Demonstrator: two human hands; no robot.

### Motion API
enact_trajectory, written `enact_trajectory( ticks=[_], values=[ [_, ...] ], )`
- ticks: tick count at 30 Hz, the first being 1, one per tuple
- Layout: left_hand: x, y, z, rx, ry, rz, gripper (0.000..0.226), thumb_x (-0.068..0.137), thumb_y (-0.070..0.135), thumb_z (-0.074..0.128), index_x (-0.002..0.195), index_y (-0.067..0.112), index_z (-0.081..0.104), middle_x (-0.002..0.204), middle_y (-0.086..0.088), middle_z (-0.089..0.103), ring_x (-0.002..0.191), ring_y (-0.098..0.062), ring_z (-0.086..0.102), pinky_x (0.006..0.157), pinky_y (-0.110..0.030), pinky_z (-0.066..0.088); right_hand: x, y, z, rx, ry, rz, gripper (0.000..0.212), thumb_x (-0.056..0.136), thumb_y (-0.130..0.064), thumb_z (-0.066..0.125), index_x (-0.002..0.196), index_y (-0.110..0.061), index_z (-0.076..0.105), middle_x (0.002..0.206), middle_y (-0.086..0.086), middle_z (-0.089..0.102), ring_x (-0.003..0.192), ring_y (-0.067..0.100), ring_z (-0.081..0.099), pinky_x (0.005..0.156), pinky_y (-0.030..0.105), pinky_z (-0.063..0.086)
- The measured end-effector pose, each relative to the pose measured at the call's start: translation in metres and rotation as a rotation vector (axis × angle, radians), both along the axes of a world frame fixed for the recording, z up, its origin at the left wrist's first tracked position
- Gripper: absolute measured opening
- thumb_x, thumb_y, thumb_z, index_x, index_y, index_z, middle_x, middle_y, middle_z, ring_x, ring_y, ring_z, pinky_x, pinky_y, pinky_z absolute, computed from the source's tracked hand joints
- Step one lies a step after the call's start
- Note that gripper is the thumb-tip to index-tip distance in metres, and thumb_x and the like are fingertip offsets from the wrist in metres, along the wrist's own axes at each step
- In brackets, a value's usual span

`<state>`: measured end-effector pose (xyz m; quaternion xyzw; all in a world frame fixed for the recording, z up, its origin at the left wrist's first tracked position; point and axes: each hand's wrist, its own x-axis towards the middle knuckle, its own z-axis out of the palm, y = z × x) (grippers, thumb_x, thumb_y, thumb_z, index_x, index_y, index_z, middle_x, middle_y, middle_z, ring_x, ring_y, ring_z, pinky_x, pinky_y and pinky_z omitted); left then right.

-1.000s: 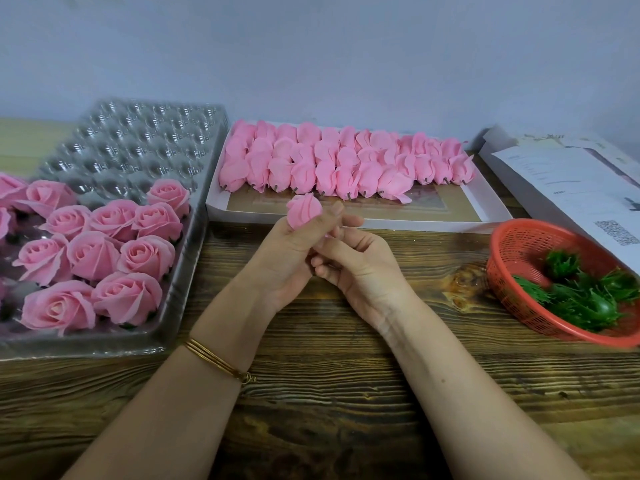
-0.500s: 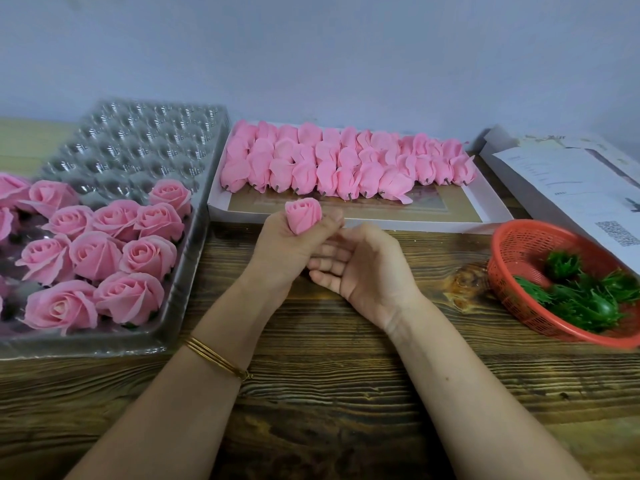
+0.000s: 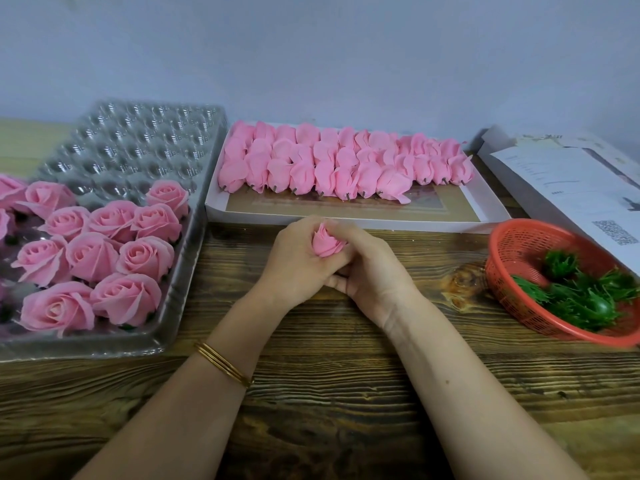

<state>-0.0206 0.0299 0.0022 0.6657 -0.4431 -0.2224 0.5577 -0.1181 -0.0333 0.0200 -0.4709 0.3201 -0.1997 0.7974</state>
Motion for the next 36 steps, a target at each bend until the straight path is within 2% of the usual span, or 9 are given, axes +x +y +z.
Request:
enact_trajectory(
  ticks=[5, 9, 18, 20, 23, 26, 29, 31, 36],
  values=[
    [0.001, -0.002, -0.002, 0.017, -0.032, 0.003, 0.011, 0.082, 0.019, 0.078, 0.082, 0.027, 0.070, 0.078, 0.009, 0.072, 0.080, -0.008, 0.067, 0.073, -0.025, 0.053, 0.000, 0.000, 0.000, -0.011, -0.007, 0.003, 0.033, 0.074, -0.032, 0.072, 0.097, -0.009, 0.075, 0.095, 0.009, 0.075, 0.091, 0.018, 0.072, 0.068, 0.028, 0.056],
    [0.002, -0.002, -0.003, 0.035, -0.033, 0.010, 0.010, 0.081, 0.020, 0.076, 0.081, 0.014, 0.069, 0.075, 0.005, 0.070, 0.077, -0.014, 0.066, 0.069, -0.028, 0.052, 0.000, -0.001, -0.001, -0.034, -0.014, 0.019, 0.027, 0.072, -0.032, 0.072, 0.086, -0.010, 0.077, 0.091, 0.010, 0.076, 0.089, 0.018, 0.073, 0.069, 0.029, 0.057],
    [0.002, -0.002, -0.004, 0.029, -0.011, -0.010, 0.019, 0.085, 0.022, 0.075, 0.070, 0.029, 0.064, 0.066, 0.017, 0.067, 0.067, -0.002, 0.062, 0.065, -0.021, 0.047, -0.002, -0.003, 0.002, -0.097, 0.048, 0.052, 0.029, 0.069, -0.040, 0.076, 0.075, -0.012, 0.080, 0.087, 0.010, 0.076, 0.085, 0.017, 0.073, 0.069, 0.028, 0.057],
    [0.002, -0.002, -0.003, 0.013, 0.021, -0.025, 0.008, 0.087, 0.024, 0.075, 0.079, 0.022, 0.072, 0.074, 0.009, 0.073, 0.073, -0.008, 0.068, 0.067, -0.027, 0.052, -0.003, -0.003, 0.005, -0.157, 0.086, 0.039, 0.037, 0.066, -0.048, 0.075, 0.079, -0.013, 0.080, 0.088, 0.010, 0.076, 0.084, 0.017, 0.073, 0.072, 0.031, 0.058],
    [0.003, -0.003, -0.004, -0.008, 0.004, 0.013, 0.008, 0.088, 0.027, 0.075, 0.083, 0.021, 0.073, 0.077, 0.002, 0.073, 0.076, -0.013, 0.067, 0.073, -0.033, 0.054, -0.008, -0.009, 0.012, -0.221, 0.169, -0.037, 0.048, 0.070, -0.054, 0.070, 0.085, -0.010, 0.077, 0.082, 0.011, 0.074, 0.071, 0.017, 0.068, 0.063, 0.028, 0.055],
    [0.005, -0.005, -0.004, 0.026, -0.040, 0.056, 0.015, 0.087, 0.030, 0.074, 0.076, 0.021, 0.068, 0.072, 0.006, 0.066, 0.071, -0.010, 0.060, 0.071, -0.030, 0.050, -0.019, -0.019, 0.021, -0.308, 0.204, -0.100, 0.029, 0.091, -0.033, 0.063, 0.082, -0.007, 0.073, 0.071, 0.008, 0.069, 0.064, 0.015, 0.062, 0.058, 0.024, 0.053],
    [0.005, -0.005, -0.003, 0.063, -0.045, 0.053, 0.033, 0.087, 0.030, 0.073, 0.060, 0.027, 0.056, 0.055, 0.016, 0.054, 0.057, -0.001, 0.050, 0.059, -0.014, 0.040, -0.034, -0.030, 0.032, -0.478, 0.205, -0.167, 0.014, 0.091, -0.009, 0.066, 0.079, -0.006, 0.072, 0.074, 0.008, 0.070, 0.066, 0.012, 0.061, 0.062, 0.021, 0.053],
    [0.004, -0.004, -0.002, 0.081, -0.025, 0.053, 0.032, 0.088, 0.031, 0.073, 0.060, 0.025, 0.057, 0.057, 0.012, 0.055, 0.058, -0.002, 0.051, 0.058, -0.012, 0.041, -0.046, -0.037, 0.041, -0.544, 0.184, -0.236, 0.012, 0.089, -0.004, 0.067, 0.078, -0.008, 0.071, 0.075, 0.008, 0.069, 0.066, 0.012, 0.060, 0.064, 0.021, 0.053],
    [0.003, -0.004, -0.001, 0.101, 0.023, 0.043, 0.027, 0.089, 0.034, 0.071, 0.076, 0.011, 0.068, 0.076, -0.007, 0.069, 0.073, -0.016, 0.063, 0.070, -0.019, 0.049, -0.081, -0.063, 0.053, -0.658, 0.210, -0.464, 0.013, 0.085, -0.003, 0.067, 0.076, -0.011, 0.070, 0.072, 0.005, 0.066, 0.060, 0.007, 0.058, 0.061, 0.017, 0.050]
  ],
)
